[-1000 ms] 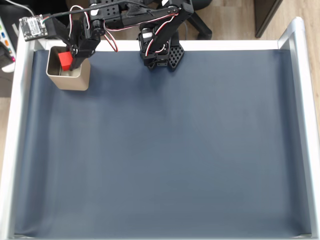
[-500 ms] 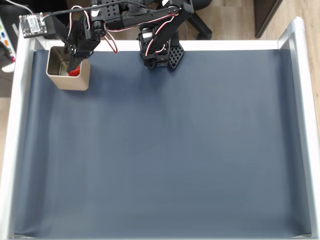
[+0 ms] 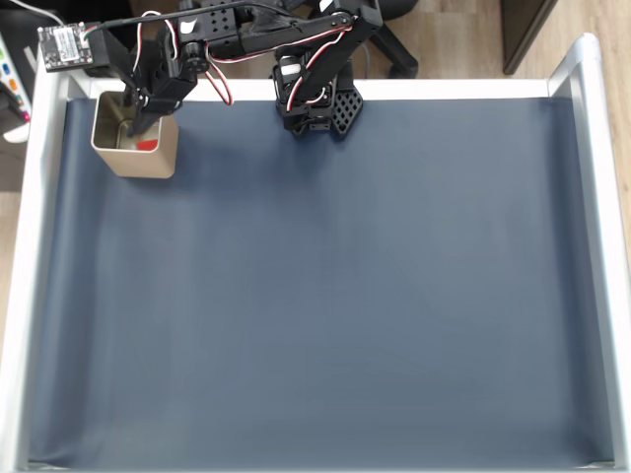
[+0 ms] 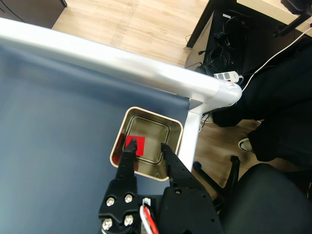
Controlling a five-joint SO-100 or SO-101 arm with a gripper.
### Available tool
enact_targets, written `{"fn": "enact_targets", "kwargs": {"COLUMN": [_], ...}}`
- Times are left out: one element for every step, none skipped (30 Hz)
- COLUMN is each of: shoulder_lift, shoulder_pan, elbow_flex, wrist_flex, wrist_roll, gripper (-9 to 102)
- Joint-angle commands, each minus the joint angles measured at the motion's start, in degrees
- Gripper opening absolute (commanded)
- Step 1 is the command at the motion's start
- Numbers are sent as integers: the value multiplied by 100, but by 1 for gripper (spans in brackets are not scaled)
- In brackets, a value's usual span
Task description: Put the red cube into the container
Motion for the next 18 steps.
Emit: {"fn": "enact_targets", "kwargs": {"shoulder_lift": [211, 229, 246, 264, 299, 325, 369, 431, 475, 519, 554, 598, 659, 712, 773, 853, 949, 1072], "shoulder_pan": [-18, -62, -114, -185, -281, -396, -554, -738, -949, -1204, -1477, -1740, -2021, -2303, -2575, -2848, -3120, -3393], "elbow_flex": [-193, -237, -290, -369, -466, -580, -686, -800, -914, -1046, -1169, -1266, -1327, -1380, -1406, -1415, -1380, -1310], "wrist_flex": [-88, -88, -70, -35, -9, 18, 18, 18, 26, 44, 79, 88, 97, 105, 114, 123, 141, 185], "wrist_roll": [26, 53, 97, 158, 211, 299, 387, 475, 580, 686, 809, 905, 958, 984, 1002, 1011, 1002, 1002], "gripper": [3, 0, 0, 0, 0, 0, 0, 0, 0, 0, 0, 0, 0, 0, 0, 0, 0, 0]}}
